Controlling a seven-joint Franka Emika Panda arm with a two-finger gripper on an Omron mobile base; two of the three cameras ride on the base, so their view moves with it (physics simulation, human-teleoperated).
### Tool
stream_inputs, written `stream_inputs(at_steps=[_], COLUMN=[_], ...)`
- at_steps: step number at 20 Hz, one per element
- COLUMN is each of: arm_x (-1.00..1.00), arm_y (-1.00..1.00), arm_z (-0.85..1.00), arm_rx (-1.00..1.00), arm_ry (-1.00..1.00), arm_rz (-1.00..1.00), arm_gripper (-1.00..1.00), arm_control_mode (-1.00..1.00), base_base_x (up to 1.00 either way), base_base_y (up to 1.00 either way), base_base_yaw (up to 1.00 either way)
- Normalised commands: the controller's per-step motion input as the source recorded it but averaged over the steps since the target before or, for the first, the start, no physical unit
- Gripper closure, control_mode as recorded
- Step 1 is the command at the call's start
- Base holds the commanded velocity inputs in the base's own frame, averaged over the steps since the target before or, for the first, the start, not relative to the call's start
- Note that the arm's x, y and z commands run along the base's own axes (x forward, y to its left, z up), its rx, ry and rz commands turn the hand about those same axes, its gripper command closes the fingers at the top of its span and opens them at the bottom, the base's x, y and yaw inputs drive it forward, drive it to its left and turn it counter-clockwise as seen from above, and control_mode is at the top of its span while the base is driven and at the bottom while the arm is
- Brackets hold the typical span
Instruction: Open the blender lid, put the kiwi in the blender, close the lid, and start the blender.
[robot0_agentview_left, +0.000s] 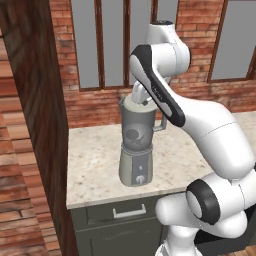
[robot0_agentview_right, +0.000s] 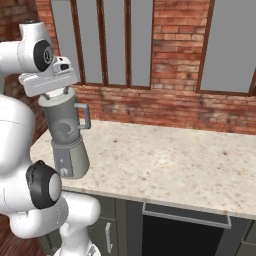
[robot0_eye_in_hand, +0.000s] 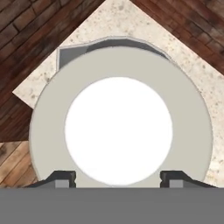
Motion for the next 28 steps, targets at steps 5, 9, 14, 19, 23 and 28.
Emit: stream_inputs(at_steps=[5, 9, 14, 19, 23, 28], arm_x=[0.2, 0.1, 0.01, 0.0, 0.0, 0.0], arm_y=[0.0, 0.0, 0.0, 0.0, 0.0, 0.0], arm_z=[0.0, -0.03, -0.01, -0.01, 0.0, 0.0], arm_rx=[0.0, 0.0, 0.0, 0.0, 0.0, 0.0], arm_ry=[0.0, 0.0, 0.0, 0.0, 0.0, 0.0], arm_rz=[0.07, 0.06, 0.07, 0.05, 0.04, 0.04], arm_gripper=[1.0, 1.0, 1.0, -1.0, -1.0, -1.0], arm_control_mode=[-1.0, -1.0, -1.0, -1.0, -1.0, -1.0], base_base_x=[0.0, 0.0, 0.0, 0.0, 0.0, 0.0], base_base_y=[0.0, 0.0, 0.0, 0.0, 0.0, 0.0], base_base_yaw=[0.0, 0.0, 0.0, 0.0, 0.0, 0.0])
